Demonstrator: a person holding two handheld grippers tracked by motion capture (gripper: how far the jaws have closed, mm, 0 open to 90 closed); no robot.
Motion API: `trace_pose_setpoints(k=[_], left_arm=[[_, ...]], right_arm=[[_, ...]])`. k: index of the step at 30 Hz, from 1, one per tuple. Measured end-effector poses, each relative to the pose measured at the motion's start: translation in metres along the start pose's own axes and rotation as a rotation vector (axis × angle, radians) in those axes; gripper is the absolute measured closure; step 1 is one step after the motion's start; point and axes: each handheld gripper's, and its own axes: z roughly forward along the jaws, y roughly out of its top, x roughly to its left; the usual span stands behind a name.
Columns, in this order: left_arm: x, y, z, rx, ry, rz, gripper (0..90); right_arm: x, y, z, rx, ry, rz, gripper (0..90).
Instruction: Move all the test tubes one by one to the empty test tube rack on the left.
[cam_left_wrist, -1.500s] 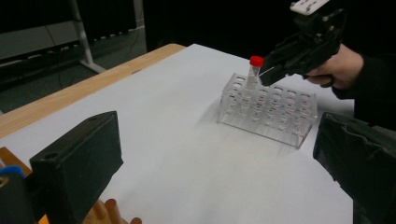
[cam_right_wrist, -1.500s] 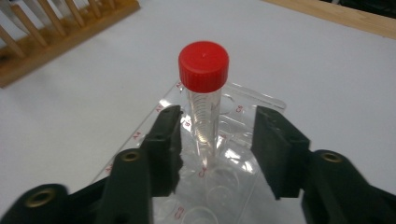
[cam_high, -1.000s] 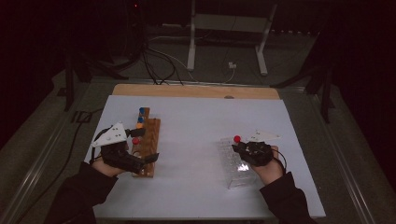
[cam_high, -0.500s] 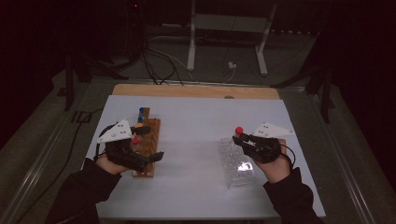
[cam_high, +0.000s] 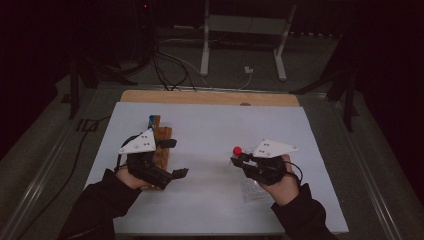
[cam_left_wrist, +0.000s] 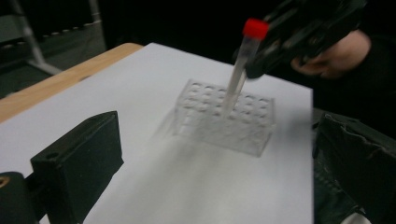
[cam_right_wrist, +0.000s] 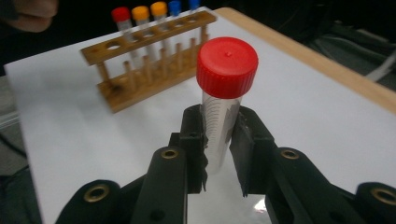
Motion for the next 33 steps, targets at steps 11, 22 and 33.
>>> trace_pose_setpoints(k=[11, 22, 33], left_arm=[[-0.014, 0.0, 0.028, 0.011, -0.093, 0.009, 2.7], [-0.024, 0.0, 0.05, 0.006, -0.135, 0.014, 9.9], [-0.028, 0.0, 0.068, 0.018, -0.137, 0.044, 40.2]], right_arm=[[0.024, -0.007, 0.019, 0.046, 0.089, -0.021, 75.6], [0.034, -0.011, 0.027, 0.066, 0.129, -0.025, 75.6], [0.039, -0.013, 0.03, 0.071, 0.146, -0.03, 75.5]])
